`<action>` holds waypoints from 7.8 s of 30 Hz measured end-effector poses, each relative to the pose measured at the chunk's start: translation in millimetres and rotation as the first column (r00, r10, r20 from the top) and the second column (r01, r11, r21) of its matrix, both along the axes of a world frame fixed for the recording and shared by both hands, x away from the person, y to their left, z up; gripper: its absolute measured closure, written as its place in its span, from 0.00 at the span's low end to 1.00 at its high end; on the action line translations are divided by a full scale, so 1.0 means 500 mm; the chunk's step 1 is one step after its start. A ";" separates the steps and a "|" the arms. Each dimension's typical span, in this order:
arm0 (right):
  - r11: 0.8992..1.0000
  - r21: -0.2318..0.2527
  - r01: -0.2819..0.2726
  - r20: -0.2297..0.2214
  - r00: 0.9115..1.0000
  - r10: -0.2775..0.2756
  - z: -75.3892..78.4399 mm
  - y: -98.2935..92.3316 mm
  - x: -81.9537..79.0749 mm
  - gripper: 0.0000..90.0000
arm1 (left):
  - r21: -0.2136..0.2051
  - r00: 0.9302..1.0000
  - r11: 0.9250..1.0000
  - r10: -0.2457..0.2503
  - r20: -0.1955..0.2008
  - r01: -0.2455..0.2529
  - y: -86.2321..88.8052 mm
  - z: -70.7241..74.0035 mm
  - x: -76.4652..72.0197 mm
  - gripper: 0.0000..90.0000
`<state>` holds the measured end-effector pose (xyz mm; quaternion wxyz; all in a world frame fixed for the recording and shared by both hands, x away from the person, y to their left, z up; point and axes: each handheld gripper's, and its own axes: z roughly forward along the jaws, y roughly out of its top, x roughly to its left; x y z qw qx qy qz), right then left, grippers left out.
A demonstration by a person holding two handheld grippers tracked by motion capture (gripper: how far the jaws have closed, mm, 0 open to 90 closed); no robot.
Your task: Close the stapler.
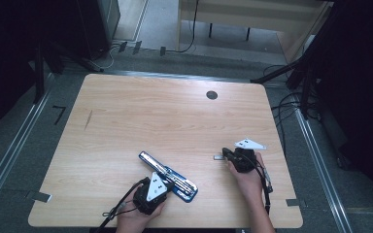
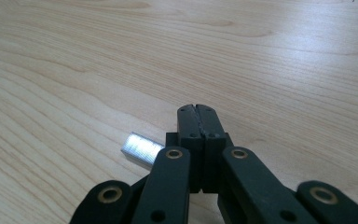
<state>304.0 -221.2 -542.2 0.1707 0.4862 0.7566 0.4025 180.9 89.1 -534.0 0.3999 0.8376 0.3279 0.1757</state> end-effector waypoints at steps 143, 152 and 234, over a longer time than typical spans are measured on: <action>0.980 -0.041 -0.192 0.051 0.980 0.194 0.065 0.107 -0.173 0.89 | -0.013 1.000 1.000 -0.011 -0.014 0.011 0.003 0.000 0.002 1.00; 0.972 -0.032 -0.232 0.049 0.971 0.234 0.083 0.129 -0.193 0.89 | -0.014 1.000 1.000 -0.011 -0.014 0.010 0.003 0.000 0.002 1.00; 0.890 -0.159 -0.428 -0.064 0.904 0.423 0.090 0.227 -0.209 0.89 | -0.014 1.000 1.000 -0.009 -0.014 0.009 0.002 0.000 0.003 1.00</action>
